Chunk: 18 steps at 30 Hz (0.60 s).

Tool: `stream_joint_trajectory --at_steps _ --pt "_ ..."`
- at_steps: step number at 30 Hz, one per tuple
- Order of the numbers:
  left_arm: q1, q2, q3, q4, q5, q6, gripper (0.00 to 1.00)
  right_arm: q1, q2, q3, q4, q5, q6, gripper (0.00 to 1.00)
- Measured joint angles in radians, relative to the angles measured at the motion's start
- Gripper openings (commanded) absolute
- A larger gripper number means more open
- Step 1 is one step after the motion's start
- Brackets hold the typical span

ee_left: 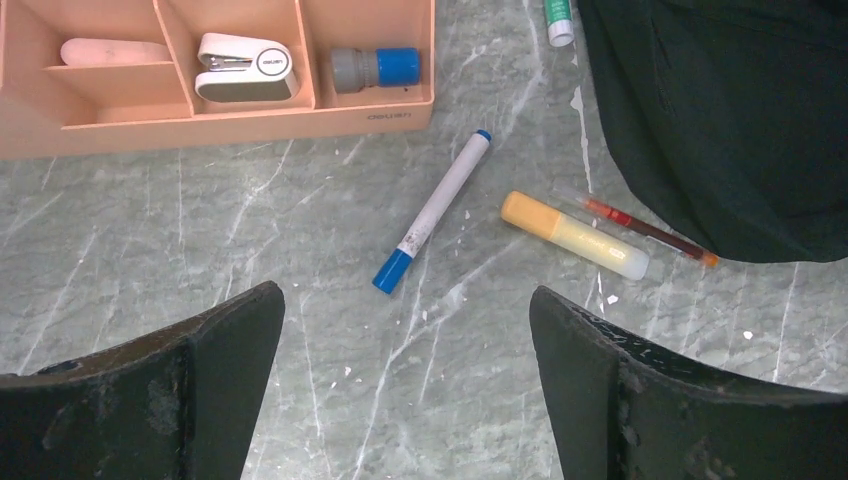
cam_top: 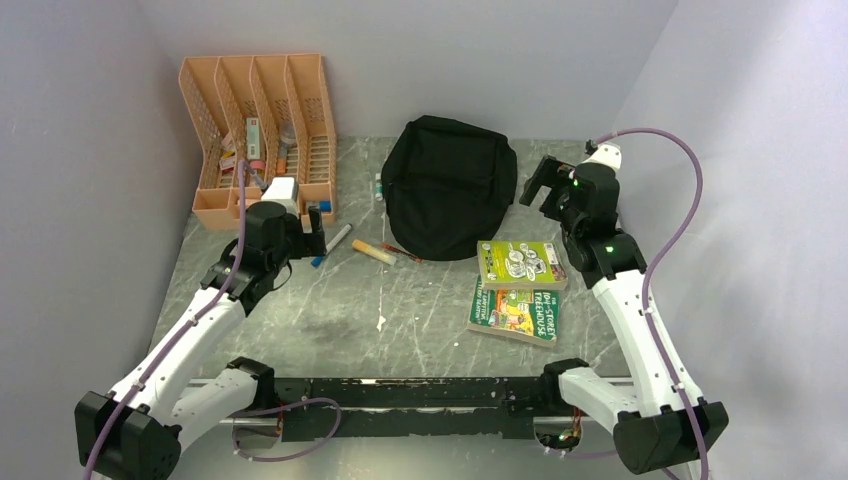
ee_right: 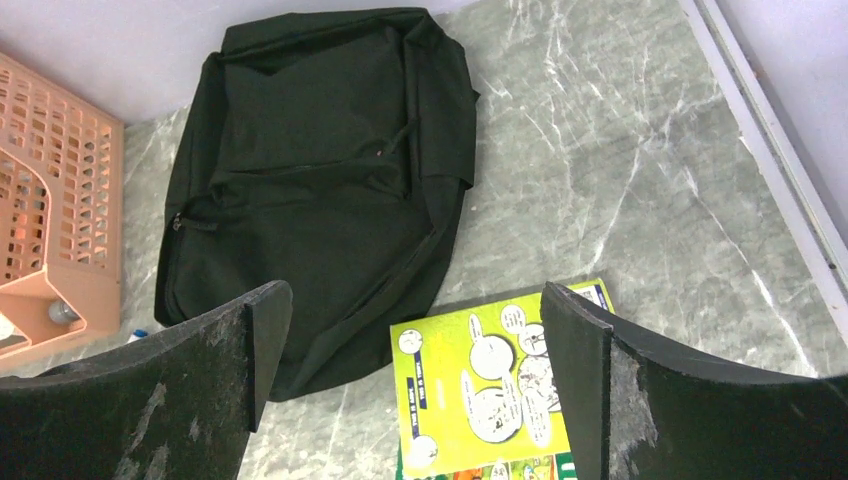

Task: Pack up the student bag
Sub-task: Pick up the student bag at the center of the board.

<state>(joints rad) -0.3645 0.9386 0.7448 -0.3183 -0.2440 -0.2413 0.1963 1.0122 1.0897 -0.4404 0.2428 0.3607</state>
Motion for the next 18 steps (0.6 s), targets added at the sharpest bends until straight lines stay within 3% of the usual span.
stream_joint_trajectory --at_steps 18 --pt "-0.004 0.002 0.001 0.006 -0.051 0.0 0.97 -0.004 -0.006 0.01 -0.06 0.016 0.047 0.98"
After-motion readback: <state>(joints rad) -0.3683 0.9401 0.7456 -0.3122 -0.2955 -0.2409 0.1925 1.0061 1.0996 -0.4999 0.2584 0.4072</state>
